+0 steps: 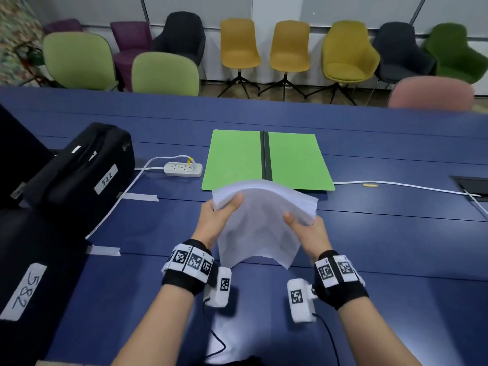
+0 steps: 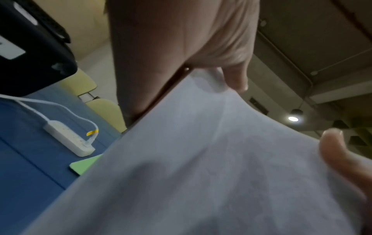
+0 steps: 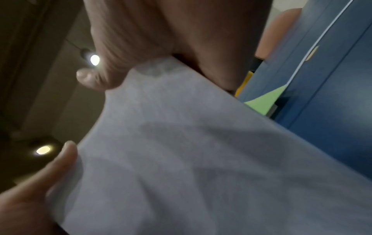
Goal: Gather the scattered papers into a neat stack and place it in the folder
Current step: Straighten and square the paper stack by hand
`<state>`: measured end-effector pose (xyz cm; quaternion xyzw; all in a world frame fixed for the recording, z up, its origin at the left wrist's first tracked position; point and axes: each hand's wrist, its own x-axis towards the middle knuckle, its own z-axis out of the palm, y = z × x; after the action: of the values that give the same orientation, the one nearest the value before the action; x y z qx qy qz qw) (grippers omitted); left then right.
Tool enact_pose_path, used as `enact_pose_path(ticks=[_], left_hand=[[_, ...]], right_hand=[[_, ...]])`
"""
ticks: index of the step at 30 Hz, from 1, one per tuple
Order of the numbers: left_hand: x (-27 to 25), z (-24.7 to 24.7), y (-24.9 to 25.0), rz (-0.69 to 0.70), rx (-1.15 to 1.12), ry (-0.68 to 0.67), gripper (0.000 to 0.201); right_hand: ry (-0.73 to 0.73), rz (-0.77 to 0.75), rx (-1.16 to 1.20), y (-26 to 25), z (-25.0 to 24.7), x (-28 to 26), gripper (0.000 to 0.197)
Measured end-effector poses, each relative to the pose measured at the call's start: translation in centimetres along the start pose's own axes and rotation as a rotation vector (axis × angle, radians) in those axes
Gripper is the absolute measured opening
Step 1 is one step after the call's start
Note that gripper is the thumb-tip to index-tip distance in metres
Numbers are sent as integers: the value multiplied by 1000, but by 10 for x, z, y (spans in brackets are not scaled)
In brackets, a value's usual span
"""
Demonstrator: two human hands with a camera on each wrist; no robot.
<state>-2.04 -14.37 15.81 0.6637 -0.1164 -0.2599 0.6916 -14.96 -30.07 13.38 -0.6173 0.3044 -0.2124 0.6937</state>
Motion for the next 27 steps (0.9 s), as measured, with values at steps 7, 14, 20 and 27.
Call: enact_pose_path(ticks=[7, 14, 20, 27], left_hand=[[2, 8, 10, -44, -74, 115, 26], [8, 4, 9, -133, -124, 83, 46], [7, 11, 13, -123, -71, 151, 32], [9, 4, -3, 79, 300, 215, 15]], right_hand=[[128, -206, 25, -32, 9, 3, 25], [122, -215, -73, -27, 4, 3, 26], [54, -242, -129, -29, 5, 4, 20], [-24, -301, -573, -40, -7, 13, 20]])
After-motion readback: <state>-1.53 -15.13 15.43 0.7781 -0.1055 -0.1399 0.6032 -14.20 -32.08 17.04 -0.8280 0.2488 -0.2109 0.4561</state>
